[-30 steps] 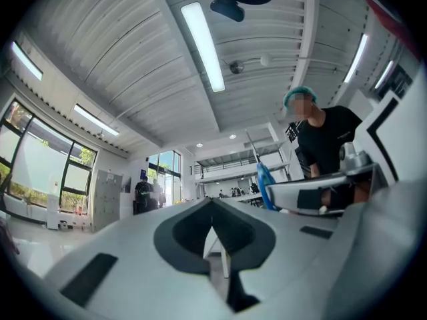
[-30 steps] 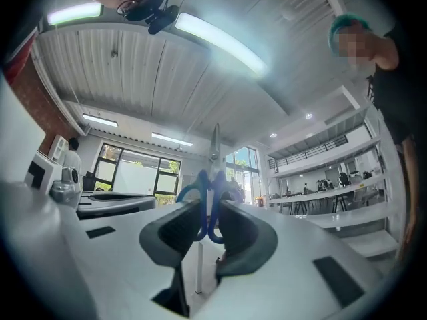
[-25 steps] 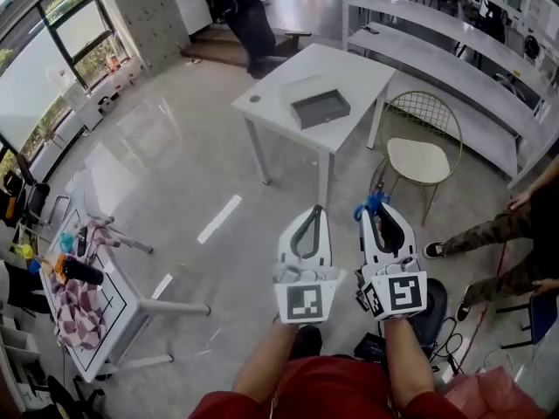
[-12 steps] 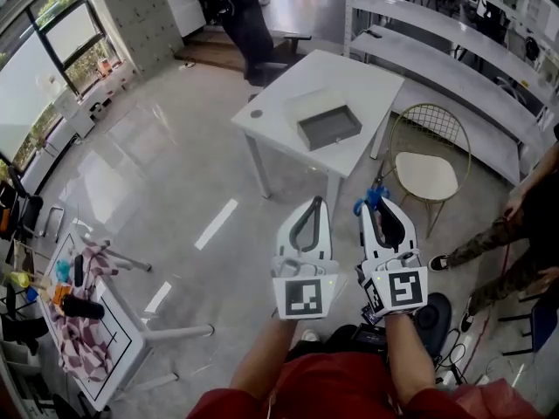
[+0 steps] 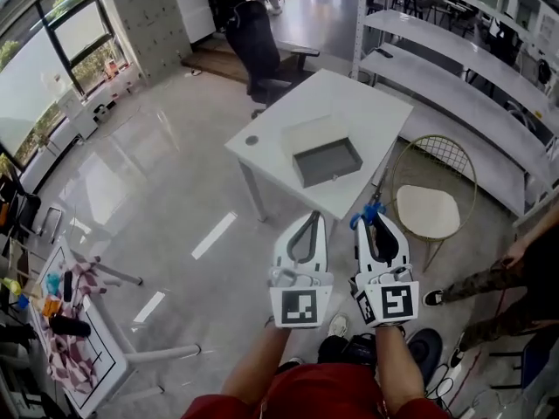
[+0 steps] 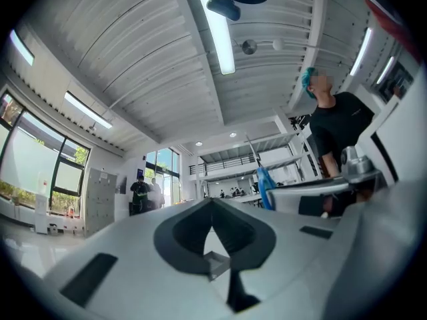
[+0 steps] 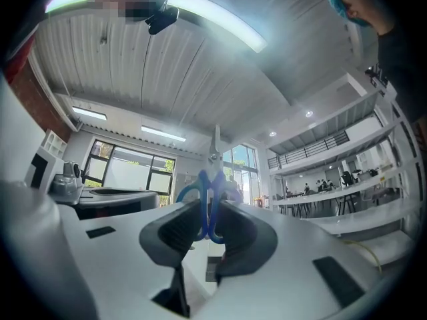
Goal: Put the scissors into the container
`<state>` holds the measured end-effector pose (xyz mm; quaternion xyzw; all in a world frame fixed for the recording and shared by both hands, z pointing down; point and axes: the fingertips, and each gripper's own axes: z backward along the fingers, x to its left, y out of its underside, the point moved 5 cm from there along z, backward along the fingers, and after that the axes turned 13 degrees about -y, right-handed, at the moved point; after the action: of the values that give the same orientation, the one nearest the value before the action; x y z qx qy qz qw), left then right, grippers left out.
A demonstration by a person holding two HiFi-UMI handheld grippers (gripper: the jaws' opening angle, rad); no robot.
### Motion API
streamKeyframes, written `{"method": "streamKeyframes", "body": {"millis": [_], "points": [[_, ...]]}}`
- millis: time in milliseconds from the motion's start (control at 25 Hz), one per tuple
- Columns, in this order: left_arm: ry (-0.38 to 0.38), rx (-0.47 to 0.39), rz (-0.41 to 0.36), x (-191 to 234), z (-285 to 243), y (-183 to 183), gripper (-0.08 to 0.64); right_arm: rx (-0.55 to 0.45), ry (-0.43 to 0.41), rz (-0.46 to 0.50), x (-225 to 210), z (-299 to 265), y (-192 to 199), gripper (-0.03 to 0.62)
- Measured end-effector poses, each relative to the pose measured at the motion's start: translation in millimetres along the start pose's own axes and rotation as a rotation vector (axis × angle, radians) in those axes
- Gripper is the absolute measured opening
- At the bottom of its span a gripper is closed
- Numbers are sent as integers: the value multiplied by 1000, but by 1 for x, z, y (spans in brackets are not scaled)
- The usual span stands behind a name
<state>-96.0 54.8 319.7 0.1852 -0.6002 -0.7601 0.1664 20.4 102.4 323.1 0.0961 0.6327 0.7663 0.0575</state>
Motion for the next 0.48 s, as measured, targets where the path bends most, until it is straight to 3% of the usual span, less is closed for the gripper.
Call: {"method": "streamKeyframes", "body": {"millis": [120, 280, 480], "points": [[-10, 0, 25, -20, -47, -3, 9, -3, -1, 3, -48, -19, -3, 84], [-6, -6, -2, -51, -97, 2, 9, -4, 9, 3, -108, -35, 3, 85], [-13, -2, 5, -77, -147, 11, 9, -10, 9, 2, -162, -54, 9, 86]]}}
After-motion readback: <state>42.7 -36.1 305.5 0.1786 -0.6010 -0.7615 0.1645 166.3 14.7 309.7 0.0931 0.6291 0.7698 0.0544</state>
